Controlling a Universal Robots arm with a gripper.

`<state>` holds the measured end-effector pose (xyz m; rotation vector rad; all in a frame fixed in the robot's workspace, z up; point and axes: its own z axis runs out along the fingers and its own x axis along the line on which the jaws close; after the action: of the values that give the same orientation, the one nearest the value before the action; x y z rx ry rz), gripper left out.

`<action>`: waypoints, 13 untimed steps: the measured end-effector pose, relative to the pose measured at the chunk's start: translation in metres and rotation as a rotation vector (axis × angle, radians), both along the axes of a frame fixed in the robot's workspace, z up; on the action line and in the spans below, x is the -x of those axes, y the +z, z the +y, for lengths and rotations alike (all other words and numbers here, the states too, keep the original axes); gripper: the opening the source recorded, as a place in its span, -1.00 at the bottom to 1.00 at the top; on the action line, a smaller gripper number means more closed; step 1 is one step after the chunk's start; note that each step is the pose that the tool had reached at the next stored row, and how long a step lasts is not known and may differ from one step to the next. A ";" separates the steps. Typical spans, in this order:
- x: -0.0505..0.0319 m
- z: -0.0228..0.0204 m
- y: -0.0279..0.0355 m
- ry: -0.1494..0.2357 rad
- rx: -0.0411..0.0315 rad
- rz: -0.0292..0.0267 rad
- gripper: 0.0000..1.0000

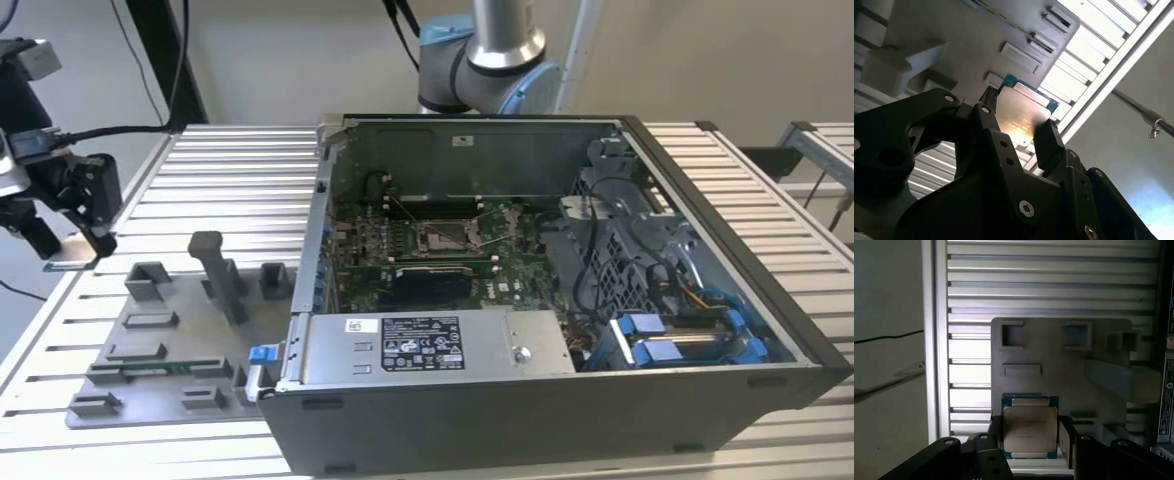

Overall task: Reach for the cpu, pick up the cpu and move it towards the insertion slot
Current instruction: 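Pick up the cpu and move it towards the insertion slot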

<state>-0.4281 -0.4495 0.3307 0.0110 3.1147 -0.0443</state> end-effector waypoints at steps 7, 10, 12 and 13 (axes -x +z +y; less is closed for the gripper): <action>0.0000 0.0000 0.0132 0.000 0.0000 0.0001 -1.00; 0.0000 0.0000 0.0203 0.000 0.0001 0.0001 -1.00; 0.0000 0.0000 0.0241 0.000 0.0000 0.0001 -1.00; 0.0000 0.0000 0.0260 0.000 0.0000 0.0001 -1.00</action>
<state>-0.4281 -0.4495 0.3567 0.0110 3.1147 -0.0443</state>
